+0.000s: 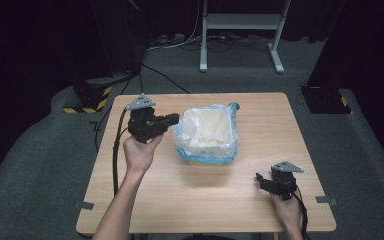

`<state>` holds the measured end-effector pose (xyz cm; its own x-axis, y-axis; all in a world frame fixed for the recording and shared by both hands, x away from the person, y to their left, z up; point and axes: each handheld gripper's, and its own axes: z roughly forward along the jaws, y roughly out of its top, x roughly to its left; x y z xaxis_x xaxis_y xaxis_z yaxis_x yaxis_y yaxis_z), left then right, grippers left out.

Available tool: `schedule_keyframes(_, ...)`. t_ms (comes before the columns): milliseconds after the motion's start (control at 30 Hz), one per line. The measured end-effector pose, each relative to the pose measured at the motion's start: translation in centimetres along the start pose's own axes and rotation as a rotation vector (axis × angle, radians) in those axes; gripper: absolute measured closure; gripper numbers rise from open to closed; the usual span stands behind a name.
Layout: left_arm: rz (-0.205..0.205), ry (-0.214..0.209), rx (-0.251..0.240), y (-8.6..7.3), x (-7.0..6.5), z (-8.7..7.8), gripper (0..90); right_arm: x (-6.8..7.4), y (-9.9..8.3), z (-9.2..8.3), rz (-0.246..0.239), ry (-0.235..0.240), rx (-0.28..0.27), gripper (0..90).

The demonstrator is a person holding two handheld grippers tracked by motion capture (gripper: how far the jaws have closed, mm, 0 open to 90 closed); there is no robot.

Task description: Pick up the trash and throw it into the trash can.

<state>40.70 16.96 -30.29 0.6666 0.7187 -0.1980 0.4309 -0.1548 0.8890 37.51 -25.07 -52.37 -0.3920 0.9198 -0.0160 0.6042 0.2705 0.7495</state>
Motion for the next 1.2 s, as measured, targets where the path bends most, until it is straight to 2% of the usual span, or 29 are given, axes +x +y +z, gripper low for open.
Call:
schedule_keyframes(233,-0.001,-0.028,-0.003,0.8,-0.3,1.8,86.1,0.0,0.0,0.0,0.000,0.000,0.000,33.7)
schedule_keyframes(400,0.005,-0.029,-0.008,1.0,-0.6,2.8,86.1,0.0,0.0,0.0,-0.001,0.000,0.000,33.7)
schedule_keyframes(867,0.008,0.005,0.004,0.8,-0.2,5.4,85.9,0.0,0.0,0.0,0.000,0.001,0.000,33.7)
schedule_keyframes(1200,-0.016,0.012,0.016,0.2,0.5,6.9,85.9,0.0,0.0,0.0,0.000,0.000,0.000,33.7)
